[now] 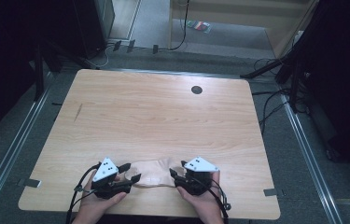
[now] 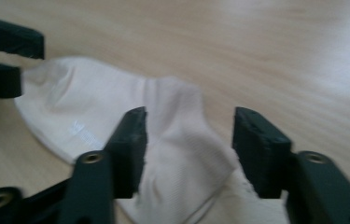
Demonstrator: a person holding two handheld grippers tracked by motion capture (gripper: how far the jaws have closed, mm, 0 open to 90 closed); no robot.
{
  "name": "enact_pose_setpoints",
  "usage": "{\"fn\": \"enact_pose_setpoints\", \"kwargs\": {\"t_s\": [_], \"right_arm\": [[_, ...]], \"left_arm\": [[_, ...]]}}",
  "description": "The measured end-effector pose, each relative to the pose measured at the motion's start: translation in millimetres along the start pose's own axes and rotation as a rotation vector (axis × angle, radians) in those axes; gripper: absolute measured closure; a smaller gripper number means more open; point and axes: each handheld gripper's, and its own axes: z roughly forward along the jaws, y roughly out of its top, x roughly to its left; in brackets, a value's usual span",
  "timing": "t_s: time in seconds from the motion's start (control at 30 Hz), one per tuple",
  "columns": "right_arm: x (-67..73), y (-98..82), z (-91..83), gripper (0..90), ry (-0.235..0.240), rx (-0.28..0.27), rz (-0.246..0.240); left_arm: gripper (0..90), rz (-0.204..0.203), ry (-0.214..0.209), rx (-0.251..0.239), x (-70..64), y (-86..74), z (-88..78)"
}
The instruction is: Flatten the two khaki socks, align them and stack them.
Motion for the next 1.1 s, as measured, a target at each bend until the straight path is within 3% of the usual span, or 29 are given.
{"fn": "enact_pose_setpoints", "kwargs": {"t_s": [0.03,0.07,0.1,0.17,0.2,0.23,0.33,0.37,0.4,0.43,0.6,0.87,1.1], "right_arm": [[-3.0,1.8,-3.2,32.7,-0.016,-0.019,0.014],[-6.9,4.3,-7.3,17.1,-0.032,-0.041,0.032],[-9.9,6.1,-9.3,8.0,-0.041,-0.047,0.046],[-25.1,8.5,-17.5,0.0,-0.052,-0.07,0.091],[-25.1,8.5,-17.5,0.0,-0.052,-0.07,0.091],[-34.1,8.0,-23.6,0.0,-0.071,-0.093,0.096],[-45.9,7.2,-29.7,0.0,-0.097,-0.108,0.128],[-50.6,6.6,-31.7,0.0,-0.107,-0.113,0.136],[-53.4,6.2,-32.5,0.0,-0.112,-0.118,0.137],[-57.2,5.4,-34.0,0.0,-0.121,-0.12,0.138],[-69.2,2.0,-38.0,0.0,-0.148,-0.12,0.132],[-88.3,-5.8,-44.5,0.0,-0.2,-0.11,0.131],[-110.2,-18.1,-55.6,0.0,-0.244,-0.099,0.154]], "left_arm": [[31.7,-0.026,-0.002,-0.006,3.5,1.3,-2.2],[23.2,-0.046,-0.013,0.004,6.3,2.3,-3.4],[18.8,-0.07,-0.021,0.012,9.8,3.4,-5.1],[7.0,-0.091,0.007,-0.014,18.1,6.4,-12.9],[4.0,-0.091,0.007,-0.014,18.1,6.4,-12.9],[0.9,-0.105,0.022,-0.033,25.1,8.0,-19.0],[0.0,-0.111,0.023,-0.044,33.0,7.2,-24.3],[0.0,-0.117,0.046,-0.043,41.5,5.2,-28.6],[0.0,-0.117,0.046,-0.043,41.5,5.2,-28.6],[0.0,-0.139,0.072,-0.041,50.7,4.0,-33.5],[0.0,-0.169,0.082,-0.063,67.6,1.8,-43.1],[0.0,-0.202,0.15,-0.067,94.1,-7.6,-55.1],[0.0,-0.215,0.24,-0.082,120.4,-19.5,-75.2]]}}
